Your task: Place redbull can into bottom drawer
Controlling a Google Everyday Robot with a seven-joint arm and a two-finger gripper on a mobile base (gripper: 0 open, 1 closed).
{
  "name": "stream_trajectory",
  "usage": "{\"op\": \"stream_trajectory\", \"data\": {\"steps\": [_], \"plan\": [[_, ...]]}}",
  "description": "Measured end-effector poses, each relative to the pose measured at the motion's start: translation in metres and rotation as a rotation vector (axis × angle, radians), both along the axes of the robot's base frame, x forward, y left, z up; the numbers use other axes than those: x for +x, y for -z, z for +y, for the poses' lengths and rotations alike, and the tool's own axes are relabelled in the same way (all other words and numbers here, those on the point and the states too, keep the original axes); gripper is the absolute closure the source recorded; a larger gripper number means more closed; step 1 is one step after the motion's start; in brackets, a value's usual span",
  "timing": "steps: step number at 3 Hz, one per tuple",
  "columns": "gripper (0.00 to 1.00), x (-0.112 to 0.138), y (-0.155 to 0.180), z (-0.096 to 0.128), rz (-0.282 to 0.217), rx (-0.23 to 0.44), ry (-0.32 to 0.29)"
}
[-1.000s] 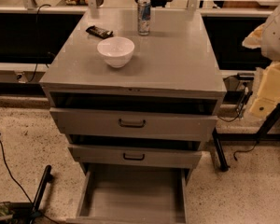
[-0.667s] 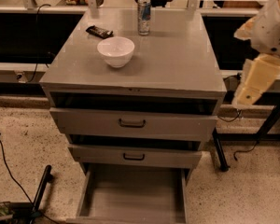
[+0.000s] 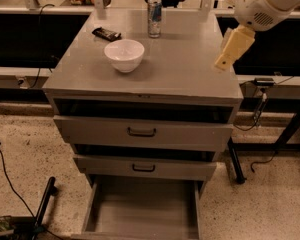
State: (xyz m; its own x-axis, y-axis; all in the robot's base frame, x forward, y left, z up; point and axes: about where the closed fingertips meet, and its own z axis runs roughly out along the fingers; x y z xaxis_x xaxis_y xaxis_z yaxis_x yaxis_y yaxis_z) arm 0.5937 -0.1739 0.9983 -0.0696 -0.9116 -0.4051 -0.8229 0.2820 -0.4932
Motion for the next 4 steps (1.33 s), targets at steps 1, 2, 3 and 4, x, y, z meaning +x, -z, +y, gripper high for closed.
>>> {"op": "stream_trajectory", "data": {"steps": [1,2,3,4], "plan": [[0.00,0.049,0.006,0.016,-0.083,0.145,0.015],[0.00,0.068,-0.003,0.020,-0.152,0.185,0.029],[0.00,0.068,-0.004,0.019,-0.153,0.184,0.029],[0.00,0.069,-0.003,0.024,-0.153,0.203,-0.001]]}}
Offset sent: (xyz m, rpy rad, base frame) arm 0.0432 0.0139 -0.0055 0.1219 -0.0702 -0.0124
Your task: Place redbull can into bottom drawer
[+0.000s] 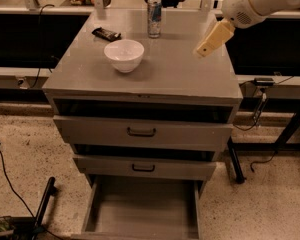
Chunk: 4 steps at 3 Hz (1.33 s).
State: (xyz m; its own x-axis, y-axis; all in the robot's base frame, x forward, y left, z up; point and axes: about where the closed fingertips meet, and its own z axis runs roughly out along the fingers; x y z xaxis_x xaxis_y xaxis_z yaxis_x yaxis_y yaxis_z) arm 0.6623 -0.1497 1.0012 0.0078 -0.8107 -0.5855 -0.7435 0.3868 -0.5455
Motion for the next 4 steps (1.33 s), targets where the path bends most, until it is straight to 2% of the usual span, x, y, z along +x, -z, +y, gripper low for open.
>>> {"op": "stream_trajectory", "data": {"steps": [1,2,3,4], "plan": [[0.00,0.032,0.007,-0.009,-0.048,0.048,0.028],[0.00,0.071,0.022,-0.022,-0.117,0.134,0.113],[0.00,0.112,0.037,-0.024,-0.172,0.284,0.207],[0.00,0.162,0.031,-0.012,-0.266,0.450,0.250]]}}
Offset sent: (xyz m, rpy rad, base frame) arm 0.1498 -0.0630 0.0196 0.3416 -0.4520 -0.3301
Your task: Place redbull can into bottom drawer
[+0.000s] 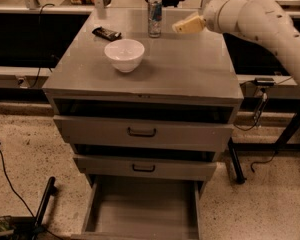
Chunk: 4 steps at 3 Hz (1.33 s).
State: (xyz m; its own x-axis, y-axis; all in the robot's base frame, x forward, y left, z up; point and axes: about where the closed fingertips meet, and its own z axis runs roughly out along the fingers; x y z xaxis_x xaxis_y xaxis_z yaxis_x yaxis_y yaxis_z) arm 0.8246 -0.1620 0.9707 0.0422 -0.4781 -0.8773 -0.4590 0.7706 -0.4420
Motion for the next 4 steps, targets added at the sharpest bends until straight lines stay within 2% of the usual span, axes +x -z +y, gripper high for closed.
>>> {"op": "stream_trajectory", "data": {"steps": [1,2,3,4], "plan": [[0.00,0.052,-0.024,0.007,-0.123,0.144,0.023],[0.00,0.089,-0.050,0.010,-0.185,0.262,0.045],[0.00,0.088,-0.075,-0.003,-0.227,0.275,0.061],[0.00,0.089,-0.072,0.002,-0.219,0.281,0.052]]}}
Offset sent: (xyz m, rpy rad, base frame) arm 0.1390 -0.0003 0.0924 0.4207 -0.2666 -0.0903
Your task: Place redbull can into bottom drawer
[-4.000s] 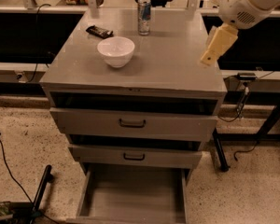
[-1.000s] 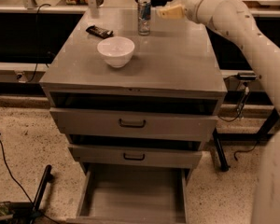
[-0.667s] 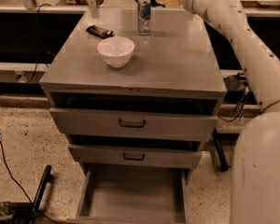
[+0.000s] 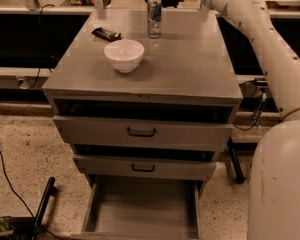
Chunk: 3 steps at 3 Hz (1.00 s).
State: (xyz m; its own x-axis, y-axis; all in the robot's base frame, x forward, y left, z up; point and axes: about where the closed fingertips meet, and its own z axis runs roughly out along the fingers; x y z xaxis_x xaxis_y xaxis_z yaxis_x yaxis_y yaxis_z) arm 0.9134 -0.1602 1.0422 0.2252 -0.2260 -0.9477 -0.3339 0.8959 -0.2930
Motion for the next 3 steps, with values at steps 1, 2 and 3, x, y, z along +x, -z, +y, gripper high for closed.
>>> {"op": "stream_trajectory", "data": {"steps": [1,2,3], "plan": [[0.00,0.001,0.012,0.023,0.031,0.045,-0.059],[0.00,0.008,0.029,0.045,0.058,0.063,-0.084],[0.00,0.017,0.047,0.060,0.093,0.054,-0.081]]}}
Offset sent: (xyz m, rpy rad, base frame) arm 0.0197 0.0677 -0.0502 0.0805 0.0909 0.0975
